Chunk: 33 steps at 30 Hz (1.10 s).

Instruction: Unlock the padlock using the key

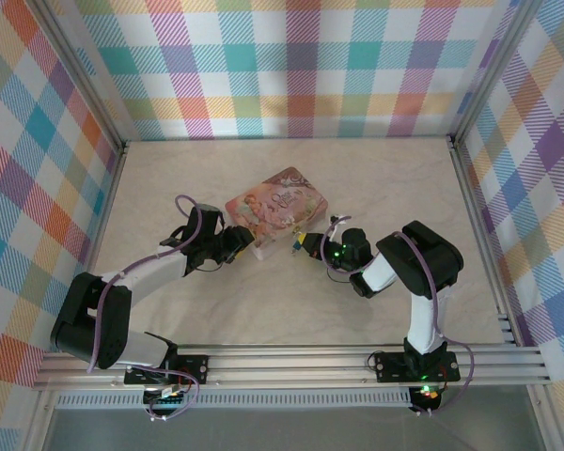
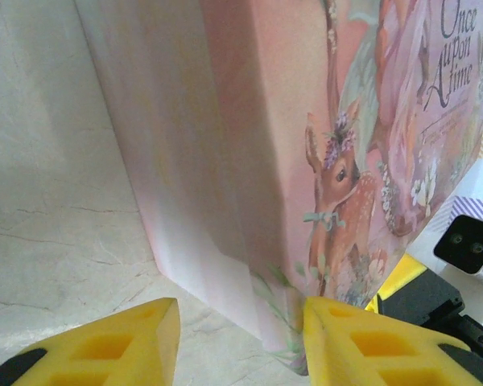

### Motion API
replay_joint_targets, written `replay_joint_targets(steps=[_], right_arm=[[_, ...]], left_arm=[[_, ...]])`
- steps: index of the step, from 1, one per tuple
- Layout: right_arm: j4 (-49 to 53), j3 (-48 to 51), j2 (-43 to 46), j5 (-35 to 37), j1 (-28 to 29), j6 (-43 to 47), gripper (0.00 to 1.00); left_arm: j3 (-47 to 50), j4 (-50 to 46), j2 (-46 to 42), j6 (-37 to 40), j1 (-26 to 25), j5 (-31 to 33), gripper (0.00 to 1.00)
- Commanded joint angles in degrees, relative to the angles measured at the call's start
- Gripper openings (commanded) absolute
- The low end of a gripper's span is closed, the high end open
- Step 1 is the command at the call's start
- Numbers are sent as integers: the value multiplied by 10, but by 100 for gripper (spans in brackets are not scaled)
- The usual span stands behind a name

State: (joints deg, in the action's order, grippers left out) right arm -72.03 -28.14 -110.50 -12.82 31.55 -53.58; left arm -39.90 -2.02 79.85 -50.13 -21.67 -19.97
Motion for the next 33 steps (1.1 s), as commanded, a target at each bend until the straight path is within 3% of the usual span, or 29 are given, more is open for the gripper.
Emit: replay_joint_targets(steps=[1,15,27,33], right_arm=[[-59,3,25,35,-3,-14,0],[-51,6,29,53,-2,-31,0],[-43,9,30,52,-3,-28,0],[-48,11,25,64,-3,-42,0]], left_arm=[[9,-53,-7,5,-7,18,46],[-83,-70,-34,54,-36,35,53],[-218,-40,113,76,-82,8,53],[-240,-46,167,86,-92,14,53]])
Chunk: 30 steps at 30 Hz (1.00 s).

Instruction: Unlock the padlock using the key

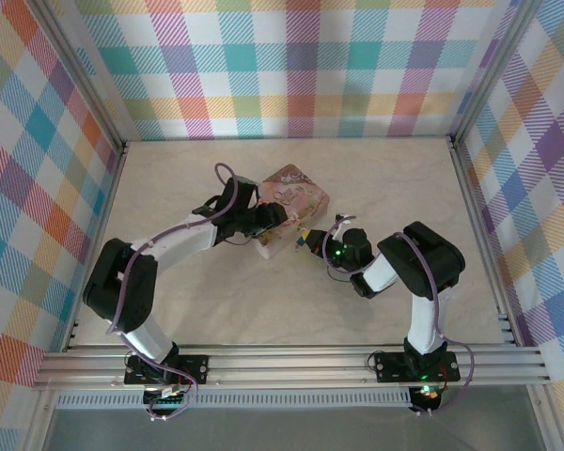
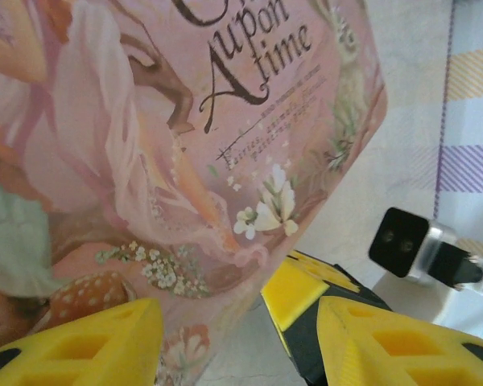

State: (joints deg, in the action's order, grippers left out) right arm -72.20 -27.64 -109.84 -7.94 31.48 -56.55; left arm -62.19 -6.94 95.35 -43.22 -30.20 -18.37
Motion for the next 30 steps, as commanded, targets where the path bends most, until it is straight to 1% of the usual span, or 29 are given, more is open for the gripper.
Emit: replay_joint_targets(steps=[1,15,30], right_arm=[[-47,4,17,16,-2,-16,0],[-65,0,4,31,-9,-33,0],[-33,8,34,41,-33,-18,0]], left_arm=[[-15,3,14,17,-7,0,53],[63,7,3,4,-10,24,54],[75,3,-10,1,-10,30,55]])
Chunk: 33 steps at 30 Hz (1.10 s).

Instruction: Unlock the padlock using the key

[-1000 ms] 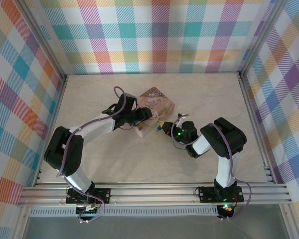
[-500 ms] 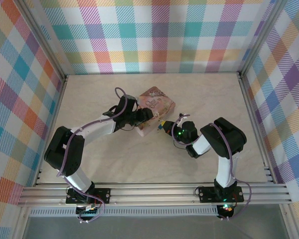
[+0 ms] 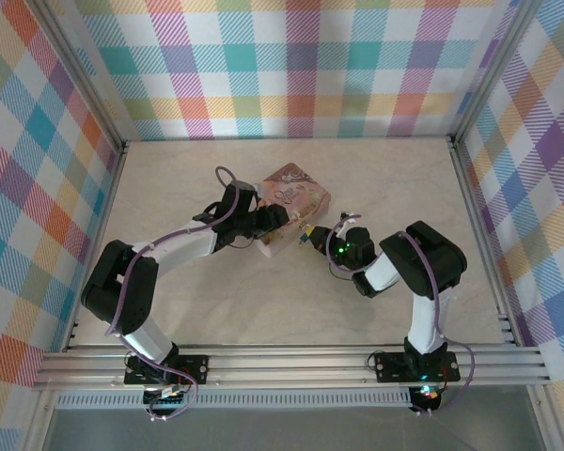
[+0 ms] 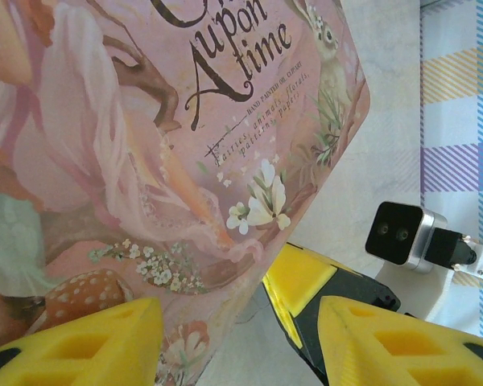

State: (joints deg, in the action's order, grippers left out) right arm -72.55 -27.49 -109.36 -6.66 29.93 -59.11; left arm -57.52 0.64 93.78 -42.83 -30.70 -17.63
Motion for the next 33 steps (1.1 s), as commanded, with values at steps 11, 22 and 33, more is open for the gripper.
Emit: replay_joint_targets(steps=[11,22,33], right_arm=[[-8,19,53,30,-24,18,0],[-77,6,0,26,-21,-23,0],[-72,6,1,52,-20,-18,0]], left_arm=[[24,-78,1,-8,-4,16,55],[40,-58,-4,-32,-6,-4,55],[63,-68,-23,-34,-5,9,56]])
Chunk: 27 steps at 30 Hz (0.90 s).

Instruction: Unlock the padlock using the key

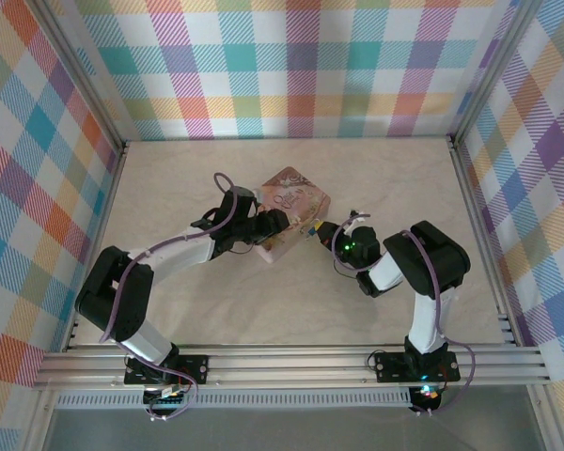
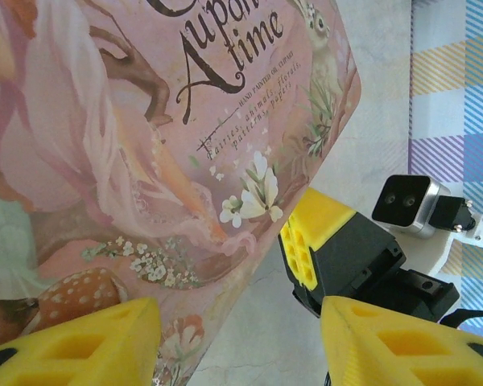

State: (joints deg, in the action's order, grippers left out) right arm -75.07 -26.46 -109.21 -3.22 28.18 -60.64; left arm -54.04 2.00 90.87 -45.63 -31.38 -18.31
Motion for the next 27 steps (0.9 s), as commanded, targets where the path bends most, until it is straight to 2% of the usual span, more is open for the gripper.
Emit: replay_joint_targets(steps=[1,9,17,20,25,27], right_arm=[[-44,0,3,20,-2,0,0],[39,30,82,37,-4,53,0],[174,40,174,10,-5,114,0],[274,26,228,-16,-4,159,0],[539,-29,329,-51,-3,265,0],[609,-38,362,-60,-2,288,0]], left_arm=[[28,-84,3,-4,3,19,56],[22,-104,-13,11,27,27,57],[10,-112,-30,28,57,13,60],[3,-113,-40,41,65,9,65],[-5,-115,-71,66,78,18,76],[-5,-118,-85,75,83,30,78]])
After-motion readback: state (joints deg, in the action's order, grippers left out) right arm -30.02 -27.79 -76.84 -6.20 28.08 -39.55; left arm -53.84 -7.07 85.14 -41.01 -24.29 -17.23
